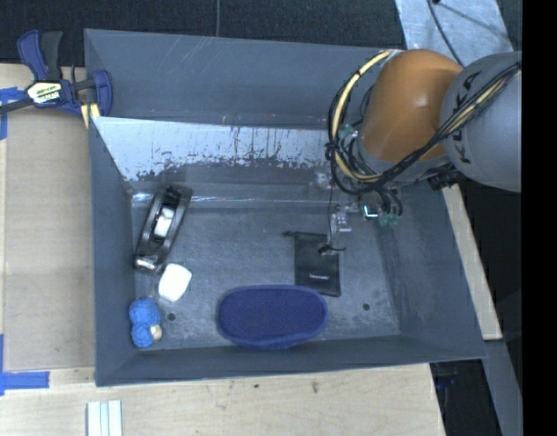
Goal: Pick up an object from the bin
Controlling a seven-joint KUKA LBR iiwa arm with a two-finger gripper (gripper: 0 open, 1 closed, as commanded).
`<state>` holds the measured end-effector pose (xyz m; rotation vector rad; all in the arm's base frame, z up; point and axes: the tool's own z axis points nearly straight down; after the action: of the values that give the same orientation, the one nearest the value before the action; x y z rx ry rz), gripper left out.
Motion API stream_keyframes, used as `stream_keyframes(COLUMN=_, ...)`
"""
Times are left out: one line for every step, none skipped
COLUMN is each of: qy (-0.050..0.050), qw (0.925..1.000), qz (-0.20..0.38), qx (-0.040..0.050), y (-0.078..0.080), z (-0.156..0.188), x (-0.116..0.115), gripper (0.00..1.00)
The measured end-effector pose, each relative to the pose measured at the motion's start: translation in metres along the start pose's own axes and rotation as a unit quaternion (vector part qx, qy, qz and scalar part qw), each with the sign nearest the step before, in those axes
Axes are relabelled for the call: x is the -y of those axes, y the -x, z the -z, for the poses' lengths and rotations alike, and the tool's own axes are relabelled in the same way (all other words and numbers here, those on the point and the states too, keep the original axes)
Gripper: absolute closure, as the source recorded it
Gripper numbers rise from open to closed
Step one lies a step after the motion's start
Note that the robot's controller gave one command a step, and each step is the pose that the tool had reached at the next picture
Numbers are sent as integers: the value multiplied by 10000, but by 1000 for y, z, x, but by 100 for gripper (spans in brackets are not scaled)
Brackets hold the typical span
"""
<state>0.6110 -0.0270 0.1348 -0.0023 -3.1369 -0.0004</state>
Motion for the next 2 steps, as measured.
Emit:
stream_keyframes(qy=2, qw=9967, qz=-816, qx=19, y=-9, z=-66, x=-12, gripper=0)
stream_keyframes(qy=0, qw=9967, qz=-811, qx=49, y=-7, z=-63, x=-12, gripper=100)
